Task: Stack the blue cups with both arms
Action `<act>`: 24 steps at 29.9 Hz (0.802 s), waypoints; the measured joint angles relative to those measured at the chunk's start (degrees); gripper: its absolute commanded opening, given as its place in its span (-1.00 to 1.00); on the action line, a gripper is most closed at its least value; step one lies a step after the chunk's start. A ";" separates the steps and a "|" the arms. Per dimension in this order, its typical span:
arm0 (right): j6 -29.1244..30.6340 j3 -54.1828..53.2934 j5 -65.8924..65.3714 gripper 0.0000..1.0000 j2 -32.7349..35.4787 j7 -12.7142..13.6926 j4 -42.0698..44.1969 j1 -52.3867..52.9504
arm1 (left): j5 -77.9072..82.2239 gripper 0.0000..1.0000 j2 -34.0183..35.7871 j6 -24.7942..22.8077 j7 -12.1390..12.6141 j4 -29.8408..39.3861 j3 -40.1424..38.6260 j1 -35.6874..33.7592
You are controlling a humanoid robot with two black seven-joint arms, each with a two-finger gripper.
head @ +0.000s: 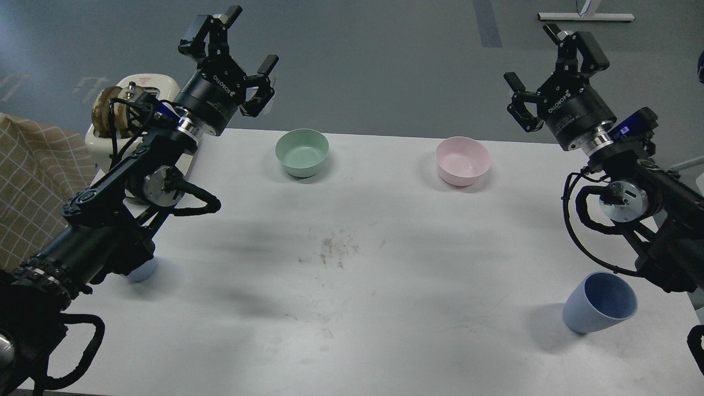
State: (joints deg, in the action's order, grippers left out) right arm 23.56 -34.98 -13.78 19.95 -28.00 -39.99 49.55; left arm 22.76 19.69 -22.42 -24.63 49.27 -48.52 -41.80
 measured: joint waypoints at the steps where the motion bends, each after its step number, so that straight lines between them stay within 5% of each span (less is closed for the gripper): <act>1: 0.00 0.00 -0.01 1.00 0.00 0.00 0.00 0.00 | 0.00 0.96 0.00 0.00 0.00 0.01 0.00 0.02; 17: 0.00 0.00 -0.02 1.00 0.03 0.00 -0.09 -0.08 | 0.64 0.96 0.74 0.08 0.03 1.45 0.06 0.15; 24: 0.00 0.03 -0.02 1.00 0.74 0.00 -0.09 -0.24 | 3.53 0.96 7.65 0.68 0.10 8.19 0.85 0.15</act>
State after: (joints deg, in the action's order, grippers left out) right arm 23.56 -34.95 -13.80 20.68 -28.00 -40.08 49.31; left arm 26.29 27.34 -21.74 -24.53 57.46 -47.67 -41.65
